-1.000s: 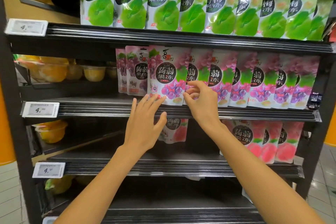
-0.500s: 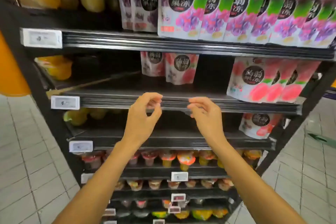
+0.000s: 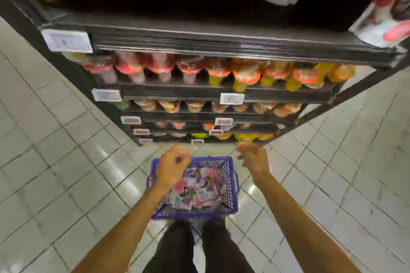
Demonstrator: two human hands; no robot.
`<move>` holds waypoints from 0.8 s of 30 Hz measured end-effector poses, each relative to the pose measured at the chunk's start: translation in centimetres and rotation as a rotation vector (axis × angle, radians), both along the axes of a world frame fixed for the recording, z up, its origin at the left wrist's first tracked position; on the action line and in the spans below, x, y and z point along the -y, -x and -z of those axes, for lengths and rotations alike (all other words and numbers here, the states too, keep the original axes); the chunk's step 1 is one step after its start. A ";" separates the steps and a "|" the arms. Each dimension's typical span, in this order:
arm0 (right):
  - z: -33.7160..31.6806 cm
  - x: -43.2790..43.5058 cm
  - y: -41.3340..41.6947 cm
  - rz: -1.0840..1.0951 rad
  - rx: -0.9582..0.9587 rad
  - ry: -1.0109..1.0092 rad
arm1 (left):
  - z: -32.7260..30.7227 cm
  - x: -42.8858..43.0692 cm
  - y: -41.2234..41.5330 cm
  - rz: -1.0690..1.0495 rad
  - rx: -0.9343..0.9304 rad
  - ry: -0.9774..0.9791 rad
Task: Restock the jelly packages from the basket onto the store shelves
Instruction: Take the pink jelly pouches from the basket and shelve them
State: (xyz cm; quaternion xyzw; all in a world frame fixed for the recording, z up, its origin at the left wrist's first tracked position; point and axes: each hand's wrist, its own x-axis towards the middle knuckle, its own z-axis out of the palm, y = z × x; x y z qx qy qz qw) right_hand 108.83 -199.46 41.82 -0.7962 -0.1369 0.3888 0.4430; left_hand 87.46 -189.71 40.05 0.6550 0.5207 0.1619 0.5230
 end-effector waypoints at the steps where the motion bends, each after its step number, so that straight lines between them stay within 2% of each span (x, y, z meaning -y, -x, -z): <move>1: 2.4 0.7 0.0 0.013 -0.019 0.045 | 2.3 0.7 0.4 -0.014 -0.019 0.033; 4: 10.3 2.6 0.1 0.028 -0.073 0.192 | 8.8 2.6 1.2 -0.014 -0.087 0.226; 7: 18.8 4.2 -0.1 -0.067 -0.095 0.372 | 16.5 4.5 1.5 -0.085 -0.094 0.299; 11: 29.8 5.4 -0.4 -0.144 -0.075 0.525 | 27.0 6.2 1.5 -0.173 -0.252 0.453; 16: 42.2 5.4 -0.1 -0.214 -0.086 0.586 | 39.8 7.6 2.9 -0.223 -0.371 0.565; 21: 53.4 4.8 0.7 -0.439 0.067 0.674 | 51.5 7.9 3.1 -0.394 -0.423 0.636; 24: 58.4 4.4 1.1 -0.588 0.119 0.699 | 56.4 7.8 2.8 -0.422 -0.470 0.632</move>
